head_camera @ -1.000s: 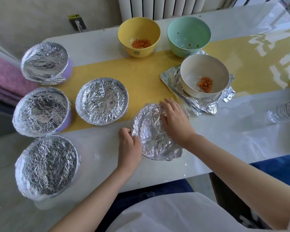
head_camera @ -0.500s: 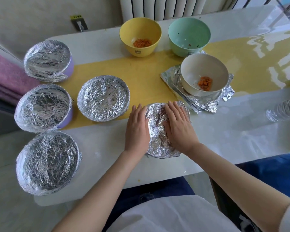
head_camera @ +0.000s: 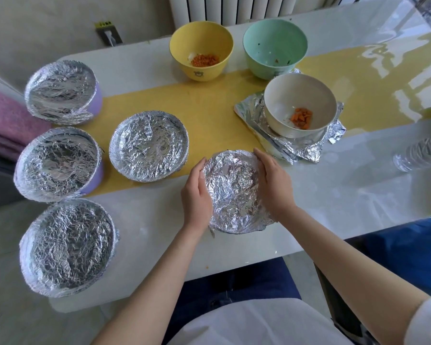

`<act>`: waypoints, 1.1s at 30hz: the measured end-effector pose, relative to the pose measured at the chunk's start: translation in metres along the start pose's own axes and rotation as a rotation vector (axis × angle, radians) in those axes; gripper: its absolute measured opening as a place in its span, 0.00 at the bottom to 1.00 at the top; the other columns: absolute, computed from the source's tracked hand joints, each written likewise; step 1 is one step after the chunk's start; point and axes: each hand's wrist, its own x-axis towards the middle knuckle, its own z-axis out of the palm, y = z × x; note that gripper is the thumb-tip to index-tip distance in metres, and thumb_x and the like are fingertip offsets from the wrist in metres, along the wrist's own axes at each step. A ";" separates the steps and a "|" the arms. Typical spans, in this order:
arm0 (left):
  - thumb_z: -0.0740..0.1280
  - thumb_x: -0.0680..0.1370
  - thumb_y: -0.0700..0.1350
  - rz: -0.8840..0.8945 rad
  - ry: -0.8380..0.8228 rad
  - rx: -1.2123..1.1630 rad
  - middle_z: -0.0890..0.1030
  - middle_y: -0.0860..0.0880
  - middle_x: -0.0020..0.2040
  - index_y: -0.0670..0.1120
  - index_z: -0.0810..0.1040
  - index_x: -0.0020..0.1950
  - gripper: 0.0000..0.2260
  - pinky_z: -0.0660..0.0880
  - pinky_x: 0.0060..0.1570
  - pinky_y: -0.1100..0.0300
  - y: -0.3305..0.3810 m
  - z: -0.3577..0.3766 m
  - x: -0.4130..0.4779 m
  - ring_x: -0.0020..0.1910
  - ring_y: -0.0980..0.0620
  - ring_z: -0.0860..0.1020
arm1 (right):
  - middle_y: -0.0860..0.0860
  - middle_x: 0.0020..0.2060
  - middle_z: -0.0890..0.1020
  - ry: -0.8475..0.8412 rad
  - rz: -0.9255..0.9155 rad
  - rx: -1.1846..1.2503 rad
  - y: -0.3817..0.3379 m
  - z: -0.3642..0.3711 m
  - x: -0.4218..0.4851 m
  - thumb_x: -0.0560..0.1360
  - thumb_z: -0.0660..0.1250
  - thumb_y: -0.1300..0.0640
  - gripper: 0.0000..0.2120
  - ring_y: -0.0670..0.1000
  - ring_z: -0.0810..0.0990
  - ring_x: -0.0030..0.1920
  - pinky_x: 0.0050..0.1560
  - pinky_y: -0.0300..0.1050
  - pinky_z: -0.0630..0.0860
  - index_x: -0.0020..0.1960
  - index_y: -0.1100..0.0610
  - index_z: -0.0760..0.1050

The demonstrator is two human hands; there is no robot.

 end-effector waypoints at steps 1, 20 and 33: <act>0.53 0.82 0.37 -0.022 -0.005 -0.019 0.74 0.54 0.61 0.43 0.72 0.67 0.15 0.62 0.56 0.80 0.000 0.000 0.000 0.58 0.68 0.68 | 0.52 0.64 0.76 -0.007 0.026 0.017 0.000 -0.001 0.002 0.81 0.55 0.61 0.18 0.57 0.76 0.60 0.55 0.45 0.70 0.69 0.54 0.68; 0.57 0.80 0.36 0.350 -0.177 0.292 0.70 0.46 0.69 0.41 0.68 0.70 0.17 0.63 0.67 0.63 0.009 -0.009 0.018 0.69 0.52 0.67 | 0.56 0.62 0.77 -0.085 -0.172 -0.141 0.008 -0.008 0.014 0.79 0.58 0.66 0.18 0.57 0.74 0.61 0.59 0.49 0.71 0.68 0.59 0.69; 0.63 0.79 0.40 0.265 -0.236 0.353 0.82 0.45 0.54 0.42 0.78 0.60 0.11 0.69 0.48 0.72 0.027 0.009 0.050 0.50 0.51 0.80 | 0.57 0.44 0.83 -0.197 -0.287 -0.036 -0.011 -0.004 0.046 0.80 0.59 0.57 0.12 0.59 0.80 0.41 0.38 0.49 0.74 0.55 0.61 0.78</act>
